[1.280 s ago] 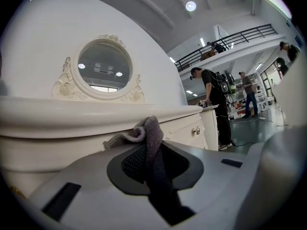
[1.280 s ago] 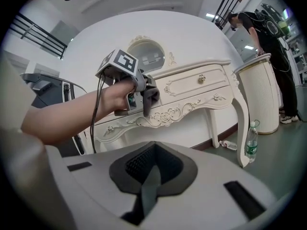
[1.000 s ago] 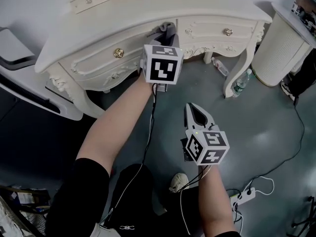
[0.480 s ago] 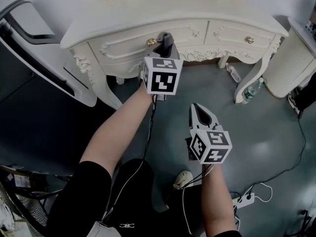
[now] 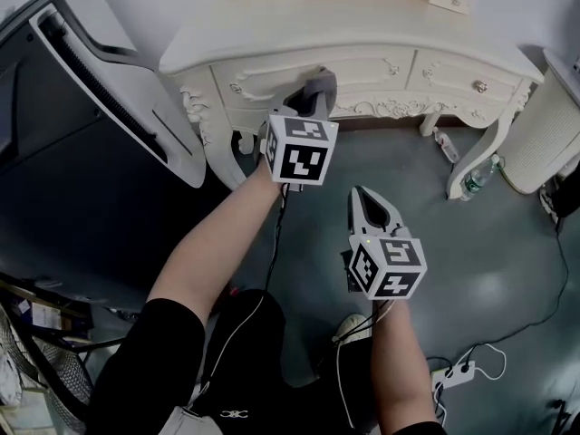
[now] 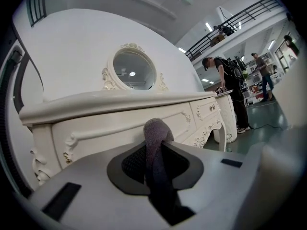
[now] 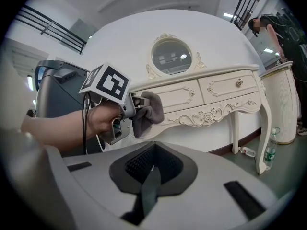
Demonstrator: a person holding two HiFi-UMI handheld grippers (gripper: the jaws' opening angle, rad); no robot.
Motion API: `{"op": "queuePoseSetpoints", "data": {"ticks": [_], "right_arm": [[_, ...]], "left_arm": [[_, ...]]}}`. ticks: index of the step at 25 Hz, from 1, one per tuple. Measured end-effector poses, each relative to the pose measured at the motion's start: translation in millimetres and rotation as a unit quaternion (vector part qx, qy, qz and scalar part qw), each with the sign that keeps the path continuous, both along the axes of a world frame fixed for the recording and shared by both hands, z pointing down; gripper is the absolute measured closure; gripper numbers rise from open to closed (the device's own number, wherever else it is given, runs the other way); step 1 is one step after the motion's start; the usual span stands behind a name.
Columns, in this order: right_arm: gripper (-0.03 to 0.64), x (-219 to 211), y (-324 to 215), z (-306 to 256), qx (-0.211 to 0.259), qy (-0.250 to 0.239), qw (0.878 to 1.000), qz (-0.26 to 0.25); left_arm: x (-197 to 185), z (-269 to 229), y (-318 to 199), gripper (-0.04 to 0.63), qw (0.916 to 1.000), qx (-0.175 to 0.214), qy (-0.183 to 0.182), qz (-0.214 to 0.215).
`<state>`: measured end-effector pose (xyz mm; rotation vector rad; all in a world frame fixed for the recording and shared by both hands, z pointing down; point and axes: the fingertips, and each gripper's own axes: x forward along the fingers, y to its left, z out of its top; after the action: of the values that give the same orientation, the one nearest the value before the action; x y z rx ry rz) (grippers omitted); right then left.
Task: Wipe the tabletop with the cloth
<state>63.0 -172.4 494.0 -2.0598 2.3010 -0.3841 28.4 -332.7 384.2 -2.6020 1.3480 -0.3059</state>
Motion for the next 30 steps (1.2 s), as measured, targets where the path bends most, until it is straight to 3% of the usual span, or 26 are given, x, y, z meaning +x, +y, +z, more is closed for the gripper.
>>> {"op": "queuePoseSetpoints", "data": {"ticks": [9,18,24,28,30], "right_arm": [[0.609,-38.9,-13.0,2.2,0.000,0.022,0.999,-0.027],[0.609,-58.3,-23.0,6.3,-0.007,0.036,0.999,-0.040],[0.609,-58.0,-18.7,3.0,-0.003,0.041,0.998,-0.038],[0.609,-56.4,-16.3,1.5,-0.002,0.050,0.998,-0.038],[0.609,-52.1,-14.2,0.7,-0.001,0.052,0.998,-0.035]], "left_arm": [[-80.2,-16.4,-20.5,0.531,0.9973,0.045,-0.025,-0.052],[-140.2,-13.8,-31.5,0.526,0.9909,0.071,-0.013,-0.114],[-194.4,37.2,-61.7,0.526,0.9853,-0.035,0.038,-0.163],[-184.4,52.8,-59.4,0.526,0.9886,-0.001,-0.003,-0.151],[-168.7,61.8,-55.5,0.526,0.9914,-0.002,-0.008,-0.130]]}}
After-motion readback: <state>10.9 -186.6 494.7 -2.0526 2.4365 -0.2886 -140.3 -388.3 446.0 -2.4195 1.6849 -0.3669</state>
